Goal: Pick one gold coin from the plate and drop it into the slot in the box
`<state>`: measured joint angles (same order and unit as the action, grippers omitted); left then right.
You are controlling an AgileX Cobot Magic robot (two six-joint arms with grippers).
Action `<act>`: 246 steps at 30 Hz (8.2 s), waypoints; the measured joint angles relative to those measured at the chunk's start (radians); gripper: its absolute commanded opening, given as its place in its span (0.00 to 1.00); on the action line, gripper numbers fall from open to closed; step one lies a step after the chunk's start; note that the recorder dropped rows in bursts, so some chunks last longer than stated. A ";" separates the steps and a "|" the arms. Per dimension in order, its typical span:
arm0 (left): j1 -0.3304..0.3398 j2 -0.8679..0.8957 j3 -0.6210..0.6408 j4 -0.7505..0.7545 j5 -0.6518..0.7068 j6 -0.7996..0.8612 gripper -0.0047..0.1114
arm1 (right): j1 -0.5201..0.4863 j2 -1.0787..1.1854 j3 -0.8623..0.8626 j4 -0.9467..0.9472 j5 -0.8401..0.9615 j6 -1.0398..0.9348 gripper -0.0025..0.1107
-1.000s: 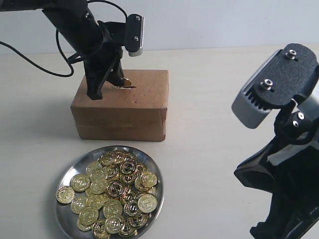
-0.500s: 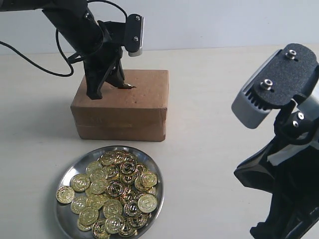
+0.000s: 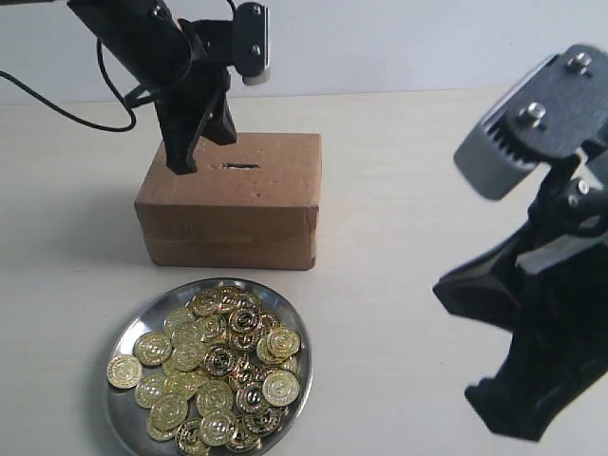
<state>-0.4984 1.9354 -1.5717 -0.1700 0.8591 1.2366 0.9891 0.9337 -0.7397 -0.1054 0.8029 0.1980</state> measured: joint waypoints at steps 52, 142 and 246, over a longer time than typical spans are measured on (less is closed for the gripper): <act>0.018 -1.815 1.567 -0.406 -0.756 -1.061 0.04 | -0.004 -0.191 0.600 -1.627 -0.193 1.916 0.02; 0.018 -1.815 1.572 -0.335 -0.591 -1.061 0.04 | -0.921 -0.927 0.734 -0.487 -0.830 0.388 0.02; 0.426 -1.929 1.572 -0.163 -0.529 -1.031 0.04 | -0.957 -0.927 0.734 0.105 -0.510 -0.189 0.02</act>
<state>-0.0728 0.0067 0.0008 -0.3331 0.3301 0.2056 0.0324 0.0062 -0.0057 0.0000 0.2928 0.0092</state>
